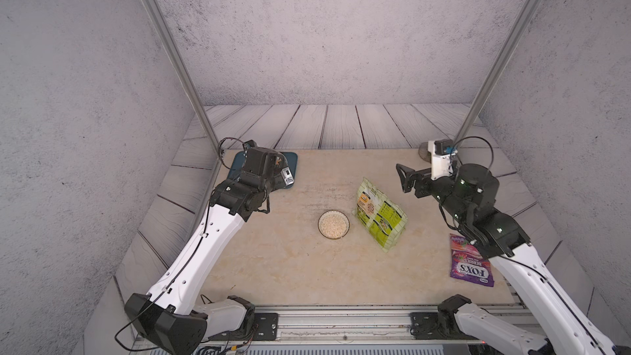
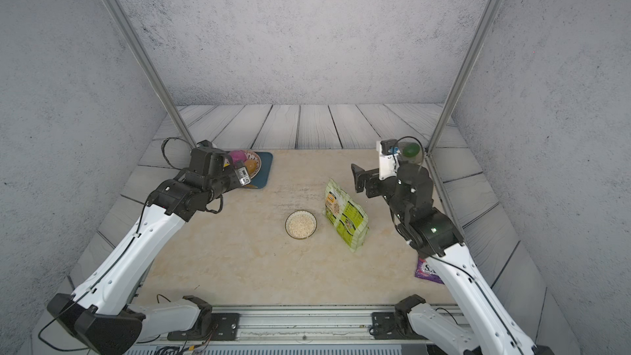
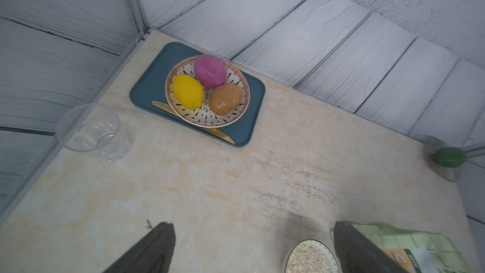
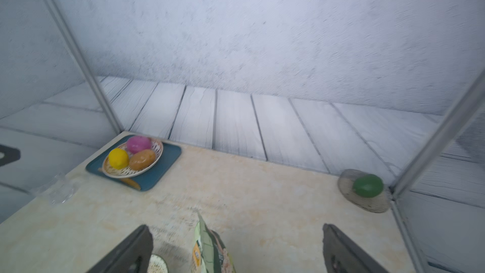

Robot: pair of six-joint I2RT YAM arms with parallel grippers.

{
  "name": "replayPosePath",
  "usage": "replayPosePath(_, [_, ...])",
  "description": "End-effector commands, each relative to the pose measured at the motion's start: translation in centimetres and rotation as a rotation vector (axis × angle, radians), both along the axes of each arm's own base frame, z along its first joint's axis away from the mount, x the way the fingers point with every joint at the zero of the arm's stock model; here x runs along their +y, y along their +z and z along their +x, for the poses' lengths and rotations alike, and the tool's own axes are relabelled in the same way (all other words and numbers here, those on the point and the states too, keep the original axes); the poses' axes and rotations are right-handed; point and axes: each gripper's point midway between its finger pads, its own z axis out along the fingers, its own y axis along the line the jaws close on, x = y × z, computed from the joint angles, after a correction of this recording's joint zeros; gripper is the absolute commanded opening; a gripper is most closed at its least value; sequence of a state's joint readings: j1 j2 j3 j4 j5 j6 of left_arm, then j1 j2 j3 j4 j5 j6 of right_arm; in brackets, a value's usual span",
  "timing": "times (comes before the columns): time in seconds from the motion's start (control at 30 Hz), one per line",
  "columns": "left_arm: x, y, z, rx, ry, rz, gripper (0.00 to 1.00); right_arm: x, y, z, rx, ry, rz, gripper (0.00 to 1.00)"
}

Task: Pour the oats into the breakfast bowl
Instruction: Reset both arms

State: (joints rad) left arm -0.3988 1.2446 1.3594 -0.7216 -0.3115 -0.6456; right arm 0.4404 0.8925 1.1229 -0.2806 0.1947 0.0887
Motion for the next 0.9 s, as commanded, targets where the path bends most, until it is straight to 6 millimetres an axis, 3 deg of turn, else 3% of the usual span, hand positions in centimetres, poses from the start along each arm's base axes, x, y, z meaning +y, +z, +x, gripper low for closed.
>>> replayPosePath(0.0, [5.2,-2.2,1.0,0.014,0.151,0.084,1.0,-5.1,-0.6,0.1,-0.063,-0.283,-0.055,0.99])
replayPosePath(0.1, [8.4,-4.8,1.5,0.045,0.206,0.101,1.0,-9.7,-4.6,-0.1,0.004,-0.538,-0.15,0.99])
replayPosePath(0.17, [10.5,-6.2,1.3,0.069,0.261,0.144,1.0,-12.1,-7.6,0.1,0.069,-0.617,-0.175,0.99])
replayPosePath(0.27, [13.6,-8.3,0.6,0.125,0.318,0.221,1.0,-15.6,-12.2,0.5,0.16,-0.682,-0.063,0.99])
replayPosePath(0.37, [15.6,-10.7,0.4,0.17,0.318,0.222,1.0,-19.3,-17.4,0.7,0.249,-0.745,0.045,0.99])
replayPosePath(0.53, [16.0,-12.7,0.4,0.149,0.25,0.268,1.0,-19.4,-22.1,2.2,0.286,-0.72,0.013,0.99])
replayPosePath(0.63, [17.3,-12.8,0.2,0.119,0.272,0.369,1.0,-17.3,-24.0,4.2,0.315,-0.594,0.066,0.99])
replayPosePath(0.7, [16.9,-13.8,1.0,0.084,0.203,0.399,1.0,-16.2,-25.1,5.3,0.315,-0.524,0.073,0.99])
replayPosePath(0.87, [14.4,-16.6,2.4,0.055,0.04,0.352,1.0,-15.8,-27.7,6.4,0.331,-0.489,0.057,0.99])
